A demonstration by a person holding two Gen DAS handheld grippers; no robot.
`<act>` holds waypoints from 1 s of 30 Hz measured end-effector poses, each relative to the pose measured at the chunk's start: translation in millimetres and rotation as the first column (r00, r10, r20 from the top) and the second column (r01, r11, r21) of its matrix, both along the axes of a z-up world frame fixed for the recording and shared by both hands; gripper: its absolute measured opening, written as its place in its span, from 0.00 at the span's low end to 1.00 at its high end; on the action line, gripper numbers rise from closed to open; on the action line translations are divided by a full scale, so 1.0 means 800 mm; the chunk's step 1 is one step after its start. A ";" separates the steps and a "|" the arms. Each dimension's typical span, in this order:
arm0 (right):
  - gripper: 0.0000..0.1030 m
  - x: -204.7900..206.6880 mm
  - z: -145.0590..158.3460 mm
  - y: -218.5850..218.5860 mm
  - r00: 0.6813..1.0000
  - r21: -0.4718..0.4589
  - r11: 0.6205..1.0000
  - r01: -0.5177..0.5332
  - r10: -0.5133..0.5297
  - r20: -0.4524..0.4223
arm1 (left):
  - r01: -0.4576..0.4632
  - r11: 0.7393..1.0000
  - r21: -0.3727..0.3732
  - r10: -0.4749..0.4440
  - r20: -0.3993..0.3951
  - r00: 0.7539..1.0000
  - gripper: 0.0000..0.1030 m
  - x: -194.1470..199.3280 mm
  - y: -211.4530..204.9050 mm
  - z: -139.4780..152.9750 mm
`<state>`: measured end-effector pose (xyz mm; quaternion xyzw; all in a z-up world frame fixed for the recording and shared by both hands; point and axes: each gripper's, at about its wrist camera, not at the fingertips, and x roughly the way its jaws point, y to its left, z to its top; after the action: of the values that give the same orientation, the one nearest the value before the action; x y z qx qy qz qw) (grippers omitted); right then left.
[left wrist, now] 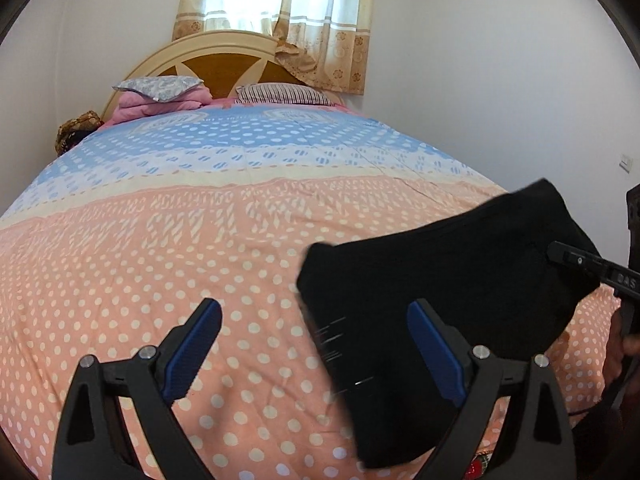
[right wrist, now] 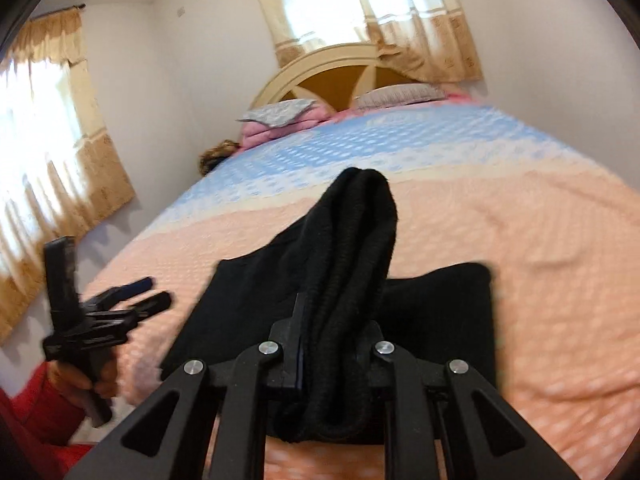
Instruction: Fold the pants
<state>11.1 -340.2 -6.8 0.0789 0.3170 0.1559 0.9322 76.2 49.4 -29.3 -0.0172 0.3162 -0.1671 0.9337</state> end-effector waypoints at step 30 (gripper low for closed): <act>0.26 0.066 -0.029 0.091 0.948 0.103 0.951 -0.292 0.302 -0.101 | 0.076 0.997 0.016 -0.070 -0.230 0.971 0.87 -0.017 -0.044 -0.085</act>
<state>63.9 -267.0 -29.9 0.0796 0.3716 0.3034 0.8738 62.9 14.3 -97.0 -0.0132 0.4243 -0.1944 0.8843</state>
